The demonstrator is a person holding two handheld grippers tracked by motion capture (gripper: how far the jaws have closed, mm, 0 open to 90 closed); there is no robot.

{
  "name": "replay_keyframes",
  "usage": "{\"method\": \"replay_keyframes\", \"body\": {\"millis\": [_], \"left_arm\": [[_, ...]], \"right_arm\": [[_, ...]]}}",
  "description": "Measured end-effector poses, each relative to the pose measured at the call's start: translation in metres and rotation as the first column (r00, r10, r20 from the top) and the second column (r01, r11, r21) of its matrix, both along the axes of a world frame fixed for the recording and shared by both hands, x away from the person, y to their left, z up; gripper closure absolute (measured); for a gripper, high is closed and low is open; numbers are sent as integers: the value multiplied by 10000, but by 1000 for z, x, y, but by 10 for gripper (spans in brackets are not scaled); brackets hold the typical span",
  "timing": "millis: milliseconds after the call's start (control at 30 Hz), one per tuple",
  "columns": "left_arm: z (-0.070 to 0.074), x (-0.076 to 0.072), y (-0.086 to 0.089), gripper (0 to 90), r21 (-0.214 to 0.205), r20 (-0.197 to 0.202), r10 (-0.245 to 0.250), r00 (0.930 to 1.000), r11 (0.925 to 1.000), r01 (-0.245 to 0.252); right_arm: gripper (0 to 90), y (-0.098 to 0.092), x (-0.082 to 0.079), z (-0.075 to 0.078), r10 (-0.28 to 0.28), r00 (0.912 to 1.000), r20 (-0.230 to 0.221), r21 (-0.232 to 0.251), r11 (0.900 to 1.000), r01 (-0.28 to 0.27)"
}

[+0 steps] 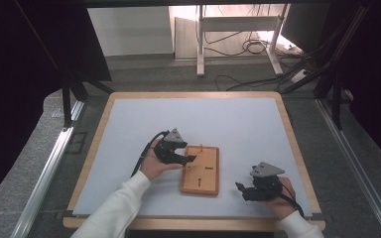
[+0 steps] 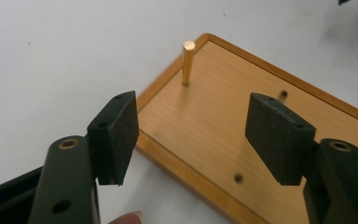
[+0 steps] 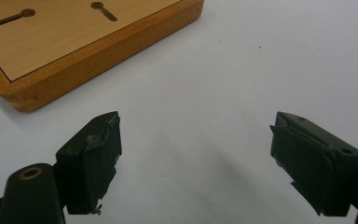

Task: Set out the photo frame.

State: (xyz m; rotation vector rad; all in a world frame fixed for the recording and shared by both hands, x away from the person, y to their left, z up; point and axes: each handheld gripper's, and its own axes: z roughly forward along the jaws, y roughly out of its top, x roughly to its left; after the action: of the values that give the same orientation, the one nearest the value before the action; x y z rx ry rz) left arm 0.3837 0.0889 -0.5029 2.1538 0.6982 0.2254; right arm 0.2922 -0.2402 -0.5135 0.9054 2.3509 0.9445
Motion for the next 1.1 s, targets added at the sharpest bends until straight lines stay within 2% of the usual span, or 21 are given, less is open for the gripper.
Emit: {"method": "replay_keyframes", "body": {"millis": [167,367,533,600,633,833,900,1000,1100], "left_arm": [[-4,16,-13,370,170,42,-154,9999,9997,153],[-11,29,-25,414,14,86,-330,9994,9995,330],[-17,34,-33,483,39,56,-360,9993,9993,360],[-19,36,-34,534,-92,-32,-423,9991,9991,423],[-19,37,-33,555,37,-5,-528,9986,9986,528],[-22,39,-35,659,-242,104,-548,9984,9982,551],[-22,40,-35,702,-386,11,-716,9974,9967,716],[-21,39,-36,747,-151,177,-884,9959,9959,887],[-22,38,-38,784,-235,173,-893,9959,9957,897]], "right_arm": [[168,0,0,0,-7,10000,2,27,10000,7],[168,-1,0,0,-18,10000,-13,48,10000,18],[168,-3,0,0,-34,10000,-10,39,10000,34],[168,-3,0,0,-34,10000,-4,35,10000,34],[168,-3,0,0,-51,10000,-6,38,10000,51],[168,-2,0,-1,-50,10000,-61,-6,10000,50],[168,-2,0,-1,-68,10000,-54,4,10000,68],[168,-2,0,-1,-65,9999,-82,-14,10000,64],[168,-2,0,-2,-62,9999,-83,-36,10000,62]]}}
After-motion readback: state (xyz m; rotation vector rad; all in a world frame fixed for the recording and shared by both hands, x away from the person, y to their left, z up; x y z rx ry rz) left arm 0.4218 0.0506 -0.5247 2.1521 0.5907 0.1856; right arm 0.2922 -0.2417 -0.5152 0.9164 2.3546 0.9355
